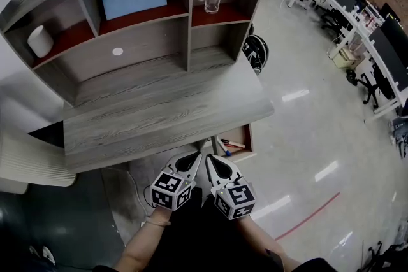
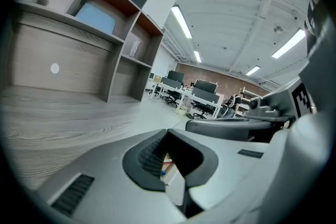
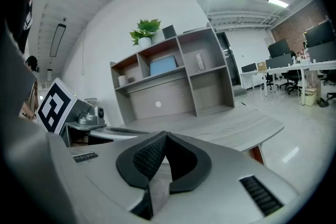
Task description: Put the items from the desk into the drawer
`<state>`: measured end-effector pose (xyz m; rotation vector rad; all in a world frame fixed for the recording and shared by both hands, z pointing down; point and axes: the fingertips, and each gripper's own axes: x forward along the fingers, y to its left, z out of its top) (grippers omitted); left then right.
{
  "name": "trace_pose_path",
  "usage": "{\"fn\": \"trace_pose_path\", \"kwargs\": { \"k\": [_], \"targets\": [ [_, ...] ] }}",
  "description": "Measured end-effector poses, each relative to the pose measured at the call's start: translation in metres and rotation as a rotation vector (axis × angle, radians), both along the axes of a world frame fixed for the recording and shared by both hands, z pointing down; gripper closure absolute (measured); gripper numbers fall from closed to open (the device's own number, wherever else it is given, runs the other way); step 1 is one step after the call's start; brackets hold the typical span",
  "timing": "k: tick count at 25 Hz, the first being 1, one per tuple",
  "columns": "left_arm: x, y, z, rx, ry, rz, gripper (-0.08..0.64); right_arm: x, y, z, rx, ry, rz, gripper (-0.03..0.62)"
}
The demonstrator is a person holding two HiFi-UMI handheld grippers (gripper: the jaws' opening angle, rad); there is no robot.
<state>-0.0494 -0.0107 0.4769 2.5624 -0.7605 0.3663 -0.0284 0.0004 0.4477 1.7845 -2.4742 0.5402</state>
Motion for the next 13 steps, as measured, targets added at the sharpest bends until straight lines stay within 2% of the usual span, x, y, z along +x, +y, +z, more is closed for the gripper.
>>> {"fn": "trace_pose_path", "kwargs": {
  "k": [13],
  "targets": [
    [-0.009,0.003,-0.002,0.013,0.014,0.009,0.557,0.000,0.014,-0.005,-0.002,-0.006,0.025,0.584]
  ]
}}
